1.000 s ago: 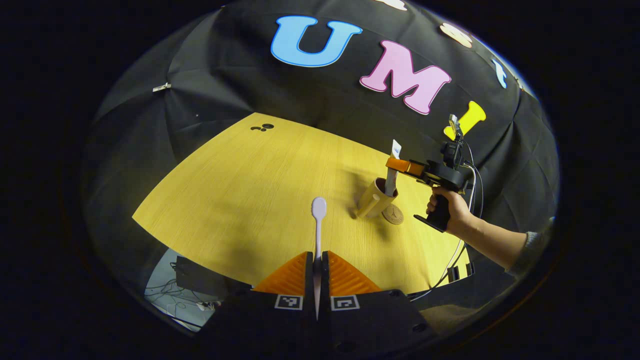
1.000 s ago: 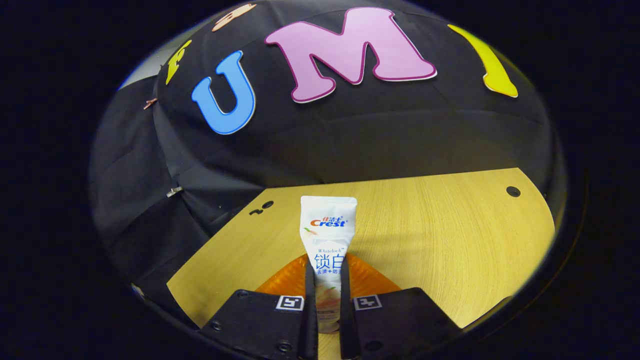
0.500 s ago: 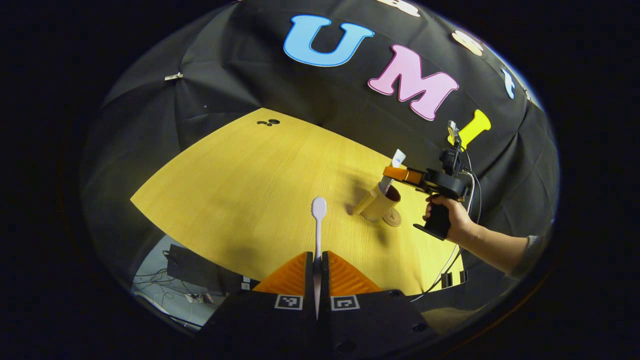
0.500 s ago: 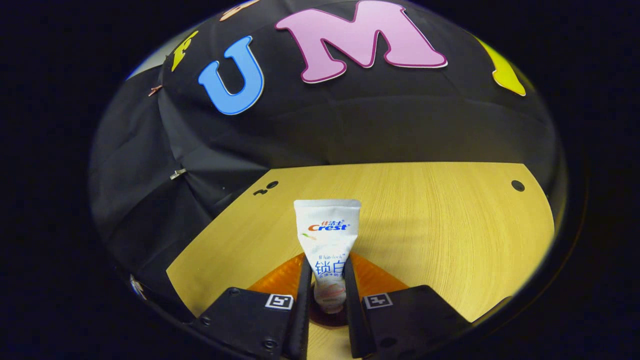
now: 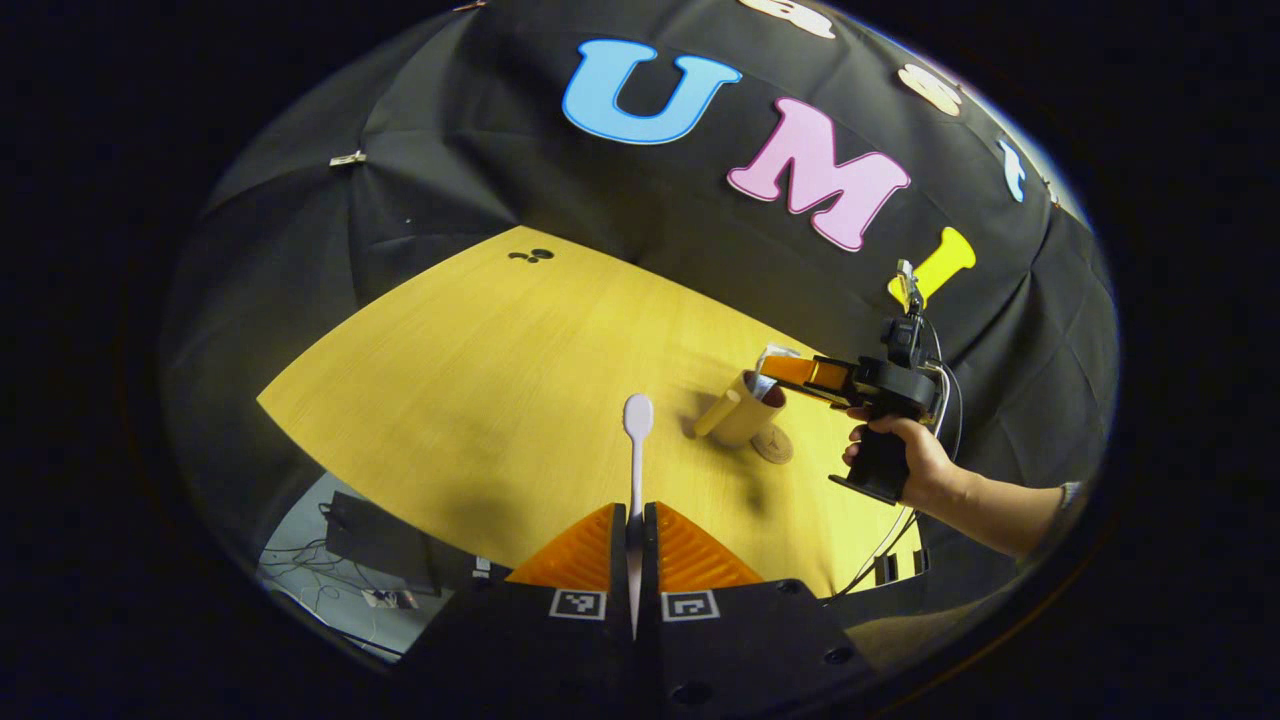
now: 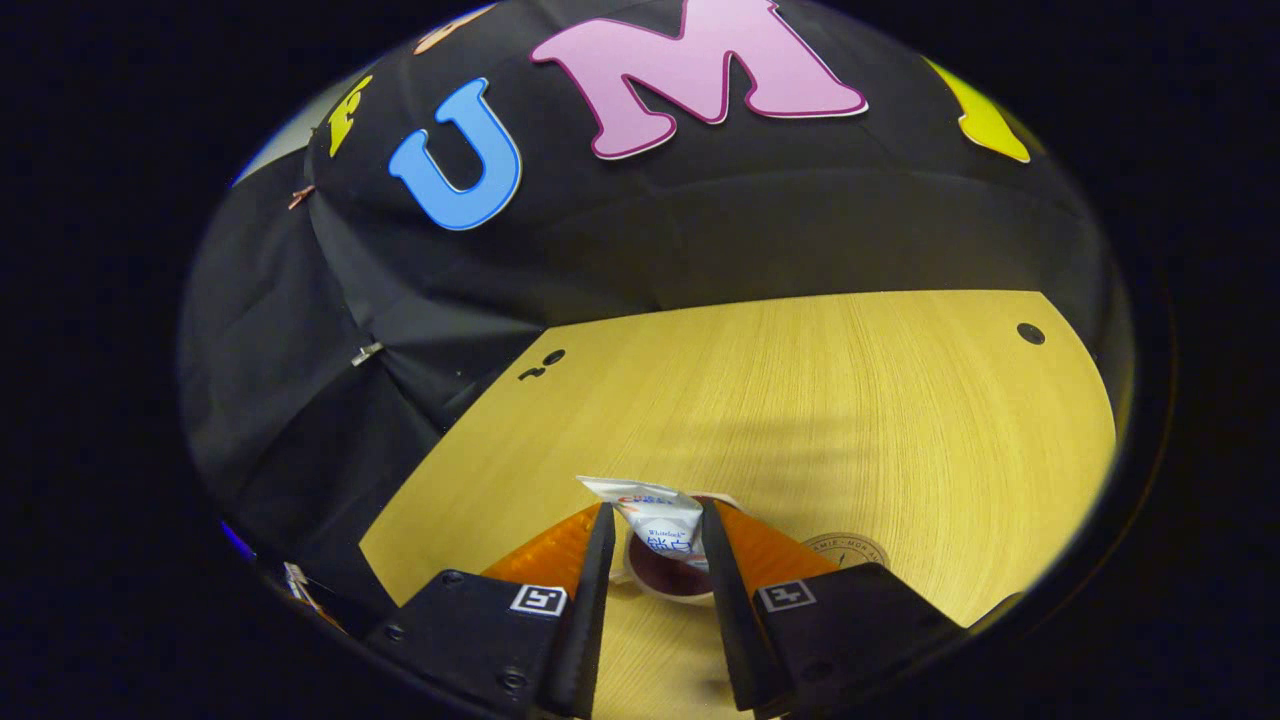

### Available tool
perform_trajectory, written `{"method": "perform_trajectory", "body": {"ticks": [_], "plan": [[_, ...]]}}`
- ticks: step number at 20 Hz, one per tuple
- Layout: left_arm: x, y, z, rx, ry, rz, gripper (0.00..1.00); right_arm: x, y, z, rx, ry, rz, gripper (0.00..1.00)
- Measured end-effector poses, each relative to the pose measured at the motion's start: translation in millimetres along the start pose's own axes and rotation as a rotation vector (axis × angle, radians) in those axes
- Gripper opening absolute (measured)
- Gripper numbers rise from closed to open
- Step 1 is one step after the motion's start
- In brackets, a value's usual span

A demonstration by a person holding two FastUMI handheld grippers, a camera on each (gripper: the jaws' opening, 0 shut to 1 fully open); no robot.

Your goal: Put the toothbrush and toothpaste on the desktop into the cup, then pick up the cup and place it on the coaster on the desktop.

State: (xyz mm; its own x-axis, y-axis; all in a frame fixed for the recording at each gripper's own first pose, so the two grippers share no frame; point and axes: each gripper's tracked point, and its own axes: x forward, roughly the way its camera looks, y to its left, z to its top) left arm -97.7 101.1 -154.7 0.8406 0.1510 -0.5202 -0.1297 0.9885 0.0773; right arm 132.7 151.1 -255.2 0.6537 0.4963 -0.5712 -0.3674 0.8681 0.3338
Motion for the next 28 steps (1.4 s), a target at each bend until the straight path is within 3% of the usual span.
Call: {"method": "perform_trajectory", "body": {"ticks": [7,14,22,28], "plan": [[43,-80,47,0.093,-0.059,-0.181,0.06,-61,3,6,0.018,-0.016,0.026,0.55],[97,-151,106,0.170,-0.137,-0.317,0.06,-124,-21,-46,0.051,0.061,-0.029,0.55],[169,-173,155,0.132,-0.216,-0.318,0.06,-202,-77,-110,0.168,0.096,-0.182,0.55],[230,-166,159,0.161,-0.232,-0.270,0.06,-249,-122,-130,0.270,0.062,-0.312,0.55]]}}
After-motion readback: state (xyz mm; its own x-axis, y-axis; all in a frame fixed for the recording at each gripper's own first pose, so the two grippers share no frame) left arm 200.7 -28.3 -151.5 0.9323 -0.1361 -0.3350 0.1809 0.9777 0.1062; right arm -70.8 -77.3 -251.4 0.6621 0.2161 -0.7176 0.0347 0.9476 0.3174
